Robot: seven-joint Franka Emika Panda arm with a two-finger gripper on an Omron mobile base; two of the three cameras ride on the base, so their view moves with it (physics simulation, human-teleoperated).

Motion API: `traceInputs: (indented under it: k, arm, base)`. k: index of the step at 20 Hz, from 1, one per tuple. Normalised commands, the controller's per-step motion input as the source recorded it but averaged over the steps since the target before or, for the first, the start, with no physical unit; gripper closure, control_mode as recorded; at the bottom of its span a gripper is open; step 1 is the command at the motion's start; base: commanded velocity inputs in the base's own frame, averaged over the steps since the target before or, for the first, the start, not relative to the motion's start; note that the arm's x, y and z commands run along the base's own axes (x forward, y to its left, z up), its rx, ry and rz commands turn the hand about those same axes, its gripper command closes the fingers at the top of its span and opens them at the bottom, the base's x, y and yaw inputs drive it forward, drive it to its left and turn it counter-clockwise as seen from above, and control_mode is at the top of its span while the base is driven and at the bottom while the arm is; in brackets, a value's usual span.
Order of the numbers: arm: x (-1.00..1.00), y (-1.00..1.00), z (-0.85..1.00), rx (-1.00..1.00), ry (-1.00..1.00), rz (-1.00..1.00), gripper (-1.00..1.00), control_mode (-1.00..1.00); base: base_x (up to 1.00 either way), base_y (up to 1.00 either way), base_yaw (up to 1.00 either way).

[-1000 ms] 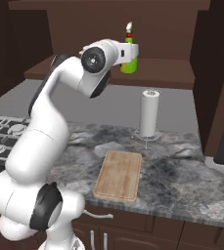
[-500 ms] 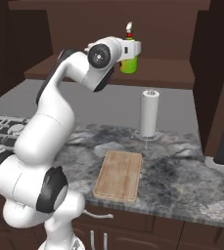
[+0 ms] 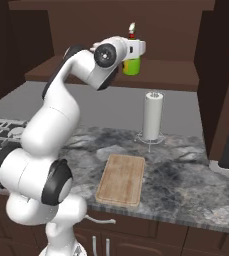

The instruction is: Grab the spray bottle from the cabinet, then place it next to the cutting board for sanitizing. Then grab the dish brush from the countertop next to the sink and place it next to the cutting board.

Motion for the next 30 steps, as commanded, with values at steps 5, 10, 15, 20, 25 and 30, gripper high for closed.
traceInputs:
  k: [5,10,15,20,25,30]
  arm:
    - [0.30,-0.10,-0.11,0.00,0.00,0.02,-1.00,-1.00]
    - [0.19,-0.14,-0.16,0.00,0.00,0.03,-1.00,-1.00]
    - [0.32,-0.08,-0.01,0.00,0.00,0.03,-1.00,-1.00]
    - [0.31,-0.02,0.00,0.00,0.00,0.01,-1.00,-1.00]
    - [0.17,-0.01,0.00,0.00,0.00,0.01,1.00,-1.00]
    - [0.02,0.00,0.00,0.00,0.00,0.00,1.00,-1.00]
  base:
    - [0.00,0.00,0.00]
    - [0.00,0.00,0.00]
    - [0.00,0.00,0.00]
    - [0.00,0.00,0.00]
    - [0.00,0.00,0.00]
    - [0.00,0.00,0.00]
